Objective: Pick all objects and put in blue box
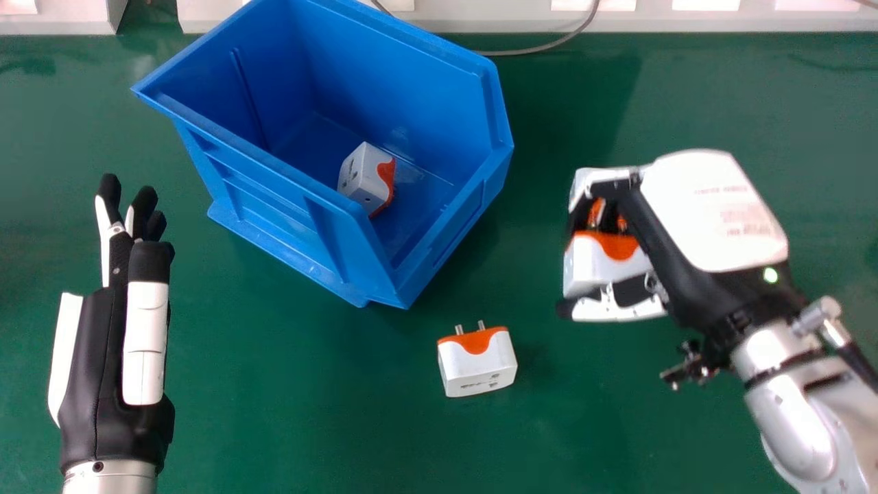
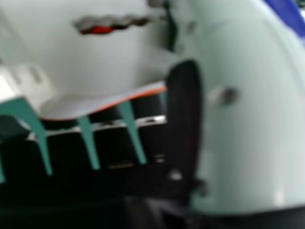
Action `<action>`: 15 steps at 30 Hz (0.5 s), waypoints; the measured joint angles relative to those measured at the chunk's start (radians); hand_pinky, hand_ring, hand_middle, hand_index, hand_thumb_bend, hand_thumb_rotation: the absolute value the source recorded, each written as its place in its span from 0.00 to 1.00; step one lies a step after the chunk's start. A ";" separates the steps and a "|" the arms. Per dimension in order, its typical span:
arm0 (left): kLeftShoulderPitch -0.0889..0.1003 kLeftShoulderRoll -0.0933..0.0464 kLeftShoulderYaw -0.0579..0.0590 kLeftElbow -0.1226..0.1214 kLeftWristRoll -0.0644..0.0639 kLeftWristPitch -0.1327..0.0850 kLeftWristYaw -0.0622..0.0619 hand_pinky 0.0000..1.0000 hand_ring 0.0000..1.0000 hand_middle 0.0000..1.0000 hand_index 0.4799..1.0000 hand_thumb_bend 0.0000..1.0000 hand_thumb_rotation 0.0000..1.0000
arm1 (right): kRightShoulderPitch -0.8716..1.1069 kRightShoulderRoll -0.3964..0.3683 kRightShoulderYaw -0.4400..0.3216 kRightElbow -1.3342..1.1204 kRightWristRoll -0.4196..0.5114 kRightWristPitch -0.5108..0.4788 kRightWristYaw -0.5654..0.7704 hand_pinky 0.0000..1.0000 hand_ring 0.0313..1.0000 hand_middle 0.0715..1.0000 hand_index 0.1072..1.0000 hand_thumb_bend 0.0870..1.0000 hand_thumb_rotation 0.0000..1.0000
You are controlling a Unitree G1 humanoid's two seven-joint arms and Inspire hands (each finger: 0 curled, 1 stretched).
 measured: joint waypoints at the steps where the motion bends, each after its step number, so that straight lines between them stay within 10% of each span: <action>1: 0.000 0.000 0.000 0.000 0.000 0.000 0.000 1.00 1.00 1.00 1.00 0.90 1.00 | -0.017 0.005 -0.001 0.000 0.000 0.000 0.001 0.07 0.07 0.08 0.41 0.44 0.14; 15: 0.023 -0.002 0.002 0.000 0.009 -0.014 0.003 1.00 1.00 1.00 1.00 0.91 1.00 | -0.438 0.166 0.083 0.330 0.039 -0.047 0.012 0.16 0.20 0.24 0.41 0.43 0.15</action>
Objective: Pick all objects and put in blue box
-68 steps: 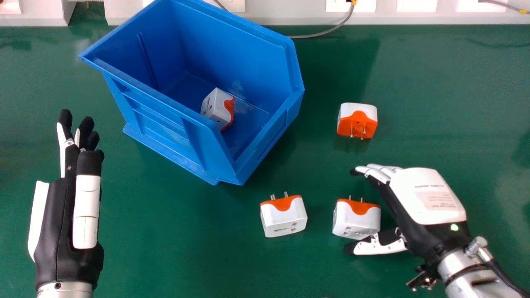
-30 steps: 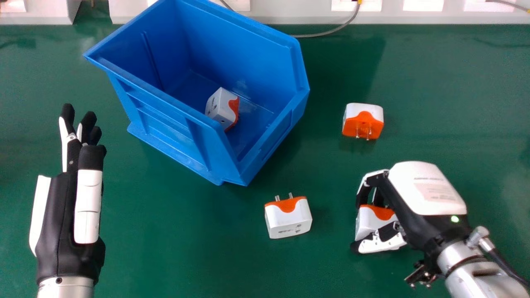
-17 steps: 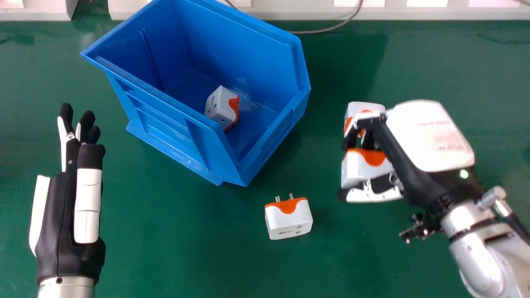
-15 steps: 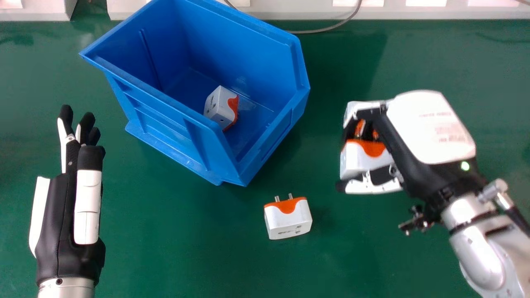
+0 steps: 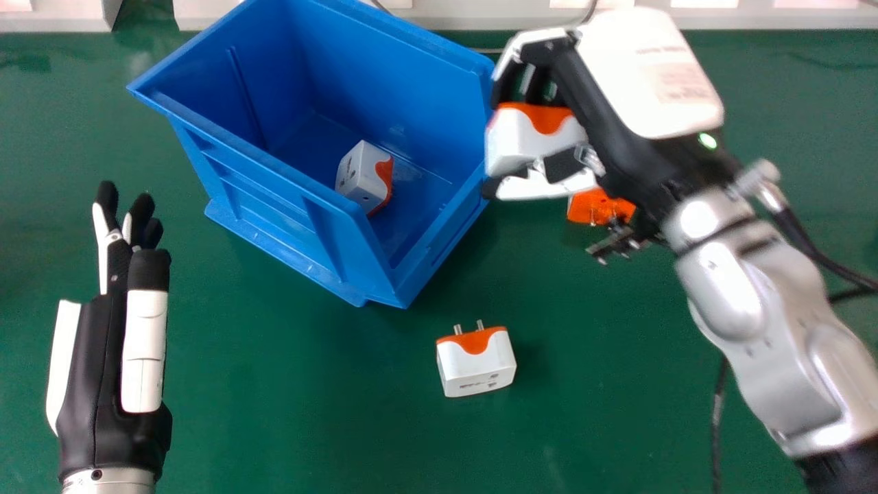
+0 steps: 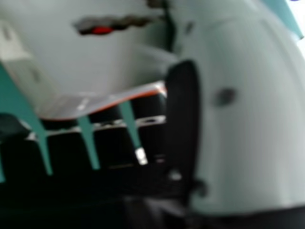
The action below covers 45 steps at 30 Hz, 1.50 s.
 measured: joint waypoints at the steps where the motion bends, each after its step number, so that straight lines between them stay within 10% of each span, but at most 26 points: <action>1: 0.002 0.000 0.000 0.000 0.000 -0.001 -0.002 1.00 1.00 1.00 1.00 0.91 1.00 | -0.030 0.013 0.014 0.037 -0.009 -0.002 -0.003 0.15 0.18 0.22 0.41 0.43 0.15; 5: 0.012 0.002 0.001 -0.003 0.000 -0.003 -0.003 1.00 1.00 1.00 1.00 0.90 1.00 | -0.143 0.076 0.058 0.177 -0.021 -0.012 -0.033 0.09 0.10 0.13 0.41 0.43 0.15; 9: 0.027 0.001 0.002 -0.017 -0.002 -0.002 -0.004 1.00 1.00 1.00 1.00 0.90 1.00 | -0.247 0.143 0.099 0.301 -0.038 0.002 -0.041 0.20 0.27 0.34 0.42 0.44 0.14; 18: 0.052 -0.007 0.002 -0.051 -0.004 0.004 0.003 1.00 1.00 1.00 1.00 0.89 1.00 | -0.398 0.231 0.171 0.581 -0.047 -0.009 -0.080 0.30 0.40 0.47 0.42 0.44 0.15; 32: 0.074 -0.013 0.001 -0.061 -0.009 0.004 0.006 1.00 1.00 1.00 1.00 0.90 1.00 | -0.545 0.321 0.228 0.885 -0.049 0.007 -0.142 0.25 0.34 0.41 0.45 0.46 0.05; 39: 0.079 -0.020 0.000 -0.061 -0.006 0.003 0.008 1.00 1.00 1.00 1.00 0.88 1.00 | -0.570 0.352 0.225 0.946 -0.013 0.015 -0.140 0.38 0.46 0.43 0.45 0.47 0.00; 45: 0.078 -0.028 -0.001 -0.061 0.009 0.002 0.018 1.00 1.00 1.00 1.00 0.89 1.00 | -0.570 0.348 0.249 0.945 -0.017 0.020 -0.120 0.67 0.80 0.85 0.82 0.56 0.32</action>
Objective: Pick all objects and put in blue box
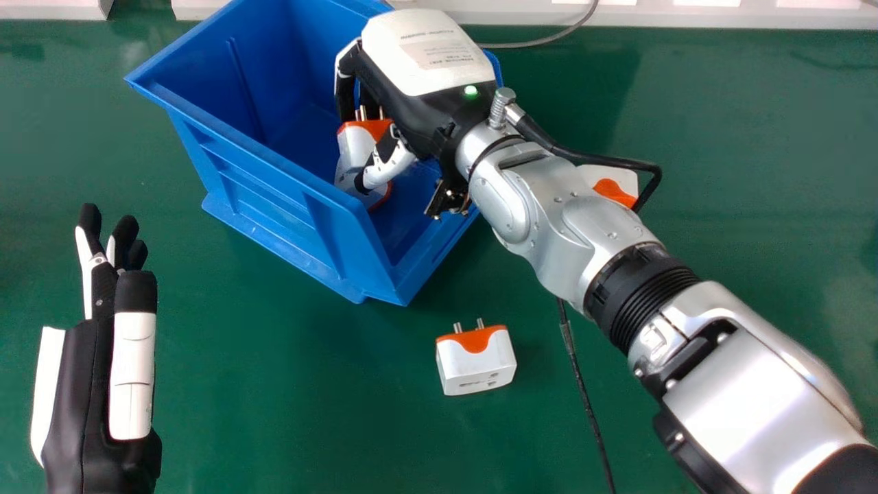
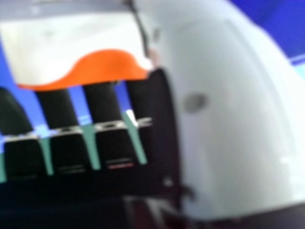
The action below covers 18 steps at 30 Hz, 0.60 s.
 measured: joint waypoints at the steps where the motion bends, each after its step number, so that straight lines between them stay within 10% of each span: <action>1: -0.001 0.000 0.000 0.000 0.000 0.000 0.000 1.00 1.00 1.00 1.00 0.89 1.00 | 0.000 -0.002 0.000 -0.001 0.001 0.002 0.005 0.70 0.83 0.88 0.85 0.57 0.35; 18: -0.045 -0.006 -0.002 0.036 0.005 -0.009 -0.001 1.00 1.00 1.00 1.00 0.91 1.00 | 0.064 -0.051 -0.008 -0.182 0.008 0.040 0.005 0.71 0.84 0.90 0.86 0.47 0.35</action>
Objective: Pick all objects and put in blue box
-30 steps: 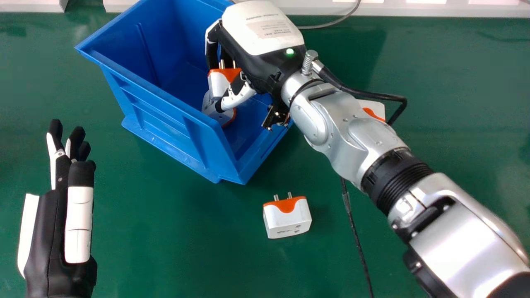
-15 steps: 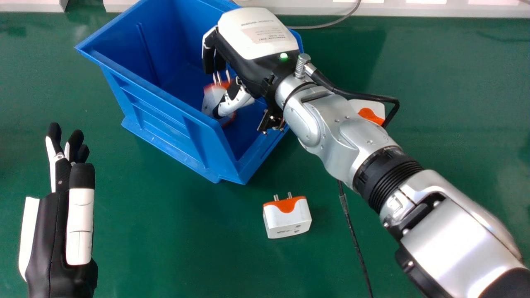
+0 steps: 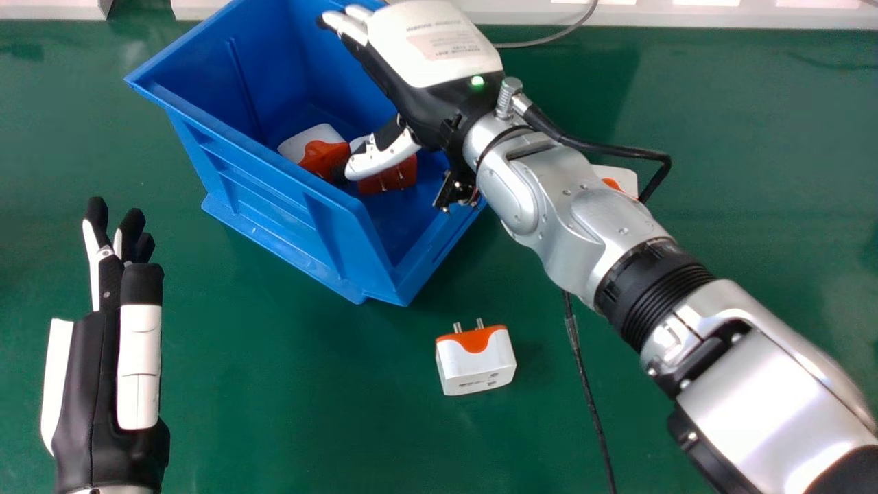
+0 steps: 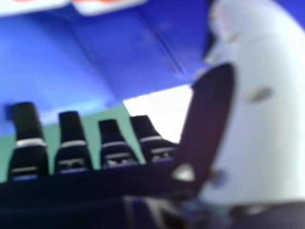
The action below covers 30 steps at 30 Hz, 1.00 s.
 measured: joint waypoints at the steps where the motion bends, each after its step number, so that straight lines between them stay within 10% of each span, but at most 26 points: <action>1: -0.003 0.001 0.000 0.001 0.001 0.000 0.000 1.00 1.00 1.00 1.00 0.91 1.00 | 0.029 -0.004 -0.009 -0.049 0.003 0.009 -0.004 0.70 0.85 0.90 0.86 0.45 0.35; 13: -0.024 0.007 -0.001 0.016 0.015 -0.002 0.000 1.00 1.00 1.00 1.00 0.90 1.00 | 0.479 -0.138 -0.081 -0.748 0.002 0.061 0.007 0.69 0.86 0.90 0.87 0.26 0.47; 21: -0.025 0.011 0.002 0.032 0.012 -0.013 -0.013 1.00 1.00 1.00 1.00 0.87 1.00 | 0.844 -0.280 -0.176 -0.954 0.069 -0.102 -0.020 0.74 0.87 0.91 0.91 0.26 0.75; 30: -0.021 0.011 0.005 0.034 0.012 -0.021 -0.015 1.00 1.00 1.00 1.00 0.86 1.00 | 1.102 -0.391 -0.258 -1.077 0.080 -0.251 -0.011 0.72 0.84 0.88 0.86 0.27 0.68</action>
